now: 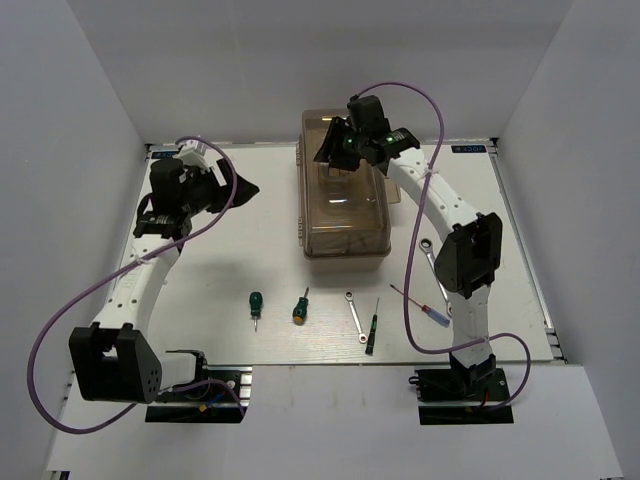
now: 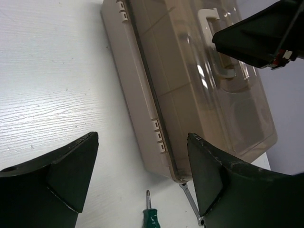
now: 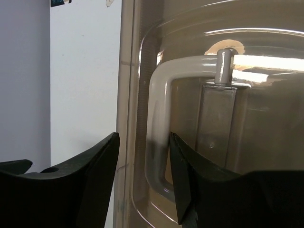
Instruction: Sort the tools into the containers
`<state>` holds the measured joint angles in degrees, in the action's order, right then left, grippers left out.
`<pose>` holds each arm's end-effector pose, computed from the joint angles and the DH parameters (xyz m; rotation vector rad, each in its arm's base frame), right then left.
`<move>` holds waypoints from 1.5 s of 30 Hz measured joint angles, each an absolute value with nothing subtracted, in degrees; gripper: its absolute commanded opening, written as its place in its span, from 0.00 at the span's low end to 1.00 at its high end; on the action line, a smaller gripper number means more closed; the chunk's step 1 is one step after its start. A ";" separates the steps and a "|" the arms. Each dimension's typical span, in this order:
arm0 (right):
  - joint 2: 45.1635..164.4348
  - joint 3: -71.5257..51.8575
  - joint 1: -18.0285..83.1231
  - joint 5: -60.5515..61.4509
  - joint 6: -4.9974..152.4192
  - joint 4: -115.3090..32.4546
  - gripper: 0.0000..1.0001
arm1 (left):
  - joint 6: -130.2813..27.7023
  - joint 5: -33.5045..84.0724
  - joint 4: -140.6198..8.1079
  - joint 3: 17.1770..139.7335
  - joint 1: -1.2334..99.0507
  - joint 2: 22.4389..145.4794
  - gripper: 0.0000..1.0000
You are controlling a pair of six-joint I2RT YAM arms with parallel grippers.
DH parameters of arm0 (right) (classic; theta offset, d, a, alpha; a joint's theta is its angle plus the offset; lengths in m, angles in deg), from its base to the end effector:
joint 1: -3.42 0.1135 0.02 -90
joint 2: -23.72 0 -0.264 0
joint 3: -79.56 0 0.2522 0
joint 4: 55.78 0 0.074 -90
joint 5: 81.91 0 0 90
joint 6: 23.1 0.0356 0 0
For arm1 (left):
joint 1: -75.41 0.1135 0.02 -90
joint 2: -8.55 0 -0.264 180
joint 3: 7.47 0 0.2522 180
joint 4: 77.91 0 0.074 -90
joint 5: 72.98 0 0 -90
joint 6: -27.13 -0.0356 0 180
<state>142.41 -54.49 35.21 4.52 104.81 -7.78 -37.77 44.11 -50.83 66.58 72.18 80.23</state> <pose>0.4087 0.2559 0.3528 0.0815 2.2401 0.7579 0.2837 -0.0322 0.3304 -0.0769 2.0372 -0.7865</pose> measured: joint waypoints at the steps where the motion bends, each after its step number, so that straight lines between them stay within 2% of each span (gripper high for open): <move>1: 142.50 -54.49 34.97 3.71 105.18 -7.87 0.51 | -37.77 44.57 -50.94 66.75 72.18 80.23 0.84; 6: 142.83 -54.49 33.64 0.08 106.45 -8.09 0.47 | -37.33 46.37 -52.54 68.37 72.18 81.15 0.84; 17: 143.35 -54.53 31.78 -5.17 108.13 -8.70 0.45 | -34.31 50.98 -57.26 74.23 71.09 87.99 0.79; 24: 143.46 -54.53 30.80 -7.31 109.40 -8.81 0.38 | -32.43 52.66 -59.92 78.93 68.08 93.85 0.75; 45: 143.46 -54.97 29.55 -10.06 111.71 -8.94 0.35 | -28.28 48.97 -62.33 94.38 57.41 110.77 0.70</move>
<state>143.46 -54.97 29.55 -10.06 111.71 -8.94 -28.28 48.97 -62.33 94.38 57.41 110.77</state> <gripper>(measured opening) 0.351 0.699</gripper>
